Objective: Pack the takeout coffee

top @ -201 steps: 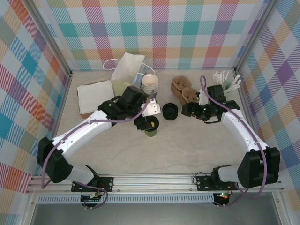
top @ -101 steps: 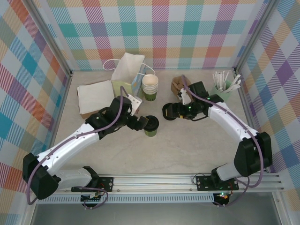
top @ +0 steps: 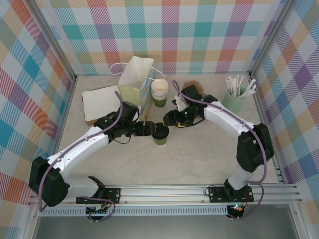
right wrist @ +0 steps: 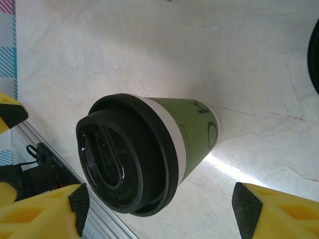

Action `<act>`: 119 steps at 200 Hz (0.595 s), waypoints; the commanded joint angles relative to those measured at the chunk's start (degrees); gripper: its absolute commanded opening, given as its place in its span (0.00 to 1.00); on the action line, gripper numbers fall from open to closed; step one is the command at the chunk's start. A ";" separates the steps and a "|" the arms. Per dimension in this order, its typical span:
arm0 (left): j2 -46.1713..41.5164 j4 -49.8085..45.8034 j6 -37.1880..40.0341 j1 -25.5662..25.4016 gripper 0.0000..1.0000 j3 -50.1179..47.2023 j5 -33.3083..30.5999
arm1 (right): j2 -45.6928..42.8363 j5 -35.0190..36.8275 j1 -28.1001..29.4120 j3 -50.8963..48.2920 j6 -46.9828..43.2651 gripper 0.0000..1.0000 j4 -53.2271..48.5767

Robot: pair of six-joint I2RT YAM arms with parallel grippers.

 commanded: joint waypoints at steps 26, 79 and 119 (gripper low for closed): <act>4.89 3.27 -3.43 0.92 0.81 -0.79 4.36 | 3.41 -1.38 1.05 3.83 0.67 0.73 -2.44; 6.51 2.61 -3.57 0.93 0.76 -1.11 3.20 | 5.68 -1.99 1.38 4.79 0.44 0.68 -3.31; 7.54 2.24 -3.40 0.93 0.75 -1.99 2.88 | 6.94 -2.27 1.46 4.91 0.35 0.63 -4.01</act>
